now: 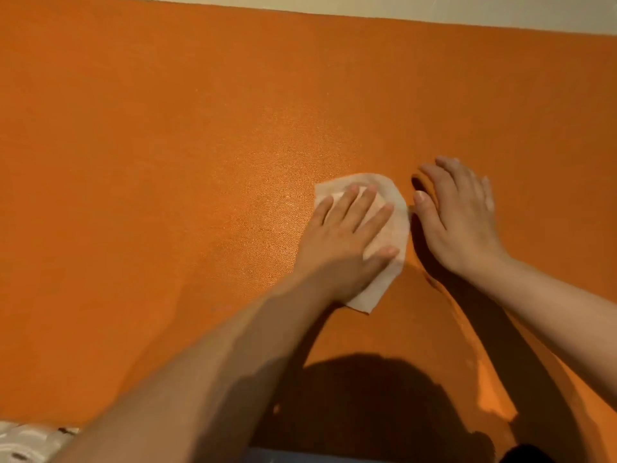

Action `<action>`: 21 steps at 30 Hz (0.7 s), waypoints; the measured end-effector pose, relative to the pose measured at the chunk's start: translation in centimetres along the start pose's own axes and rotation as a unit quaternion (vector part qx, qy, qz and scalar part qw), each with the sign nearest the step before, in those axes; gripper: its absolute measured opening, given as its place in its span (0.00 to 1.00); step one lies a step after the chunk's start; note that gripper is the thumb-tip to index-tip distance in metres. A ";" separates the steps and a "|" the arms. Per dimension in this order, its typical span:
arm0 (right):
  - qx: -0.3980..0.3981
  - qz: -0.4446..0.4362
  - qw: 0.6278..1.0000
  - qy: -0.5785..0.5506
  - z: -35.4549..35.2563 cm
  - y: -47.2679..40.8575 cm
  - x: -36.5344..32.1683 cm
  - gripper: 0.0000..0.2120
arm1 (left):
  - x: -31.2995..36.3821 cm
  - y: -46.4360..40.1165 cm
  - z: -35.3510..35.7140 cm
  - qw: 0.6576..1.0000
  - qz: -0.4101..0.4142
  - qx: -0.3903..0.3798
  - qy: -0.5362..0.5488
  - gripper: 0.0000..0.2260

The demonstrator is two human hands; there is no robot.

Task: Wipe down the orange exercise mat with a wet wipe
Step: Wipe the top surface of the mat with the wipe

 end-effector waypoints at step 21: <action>-0.082 -0.081 0.990 0.078 4.1 -2.3 -3.4 0.36 | -13.0 10.9 -2.9 0.963 -0.217 0.158 -0.025 0.22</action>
Point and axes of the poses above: each hand's wrist, its own y-axis away from the middle knuckle, its own z-axis out of the palm, x = y × z, the point moved 4 cm from there along -y, towards the middle knuckle, and after that the axes turned 9 degrees about x, right-handed, at the moved point
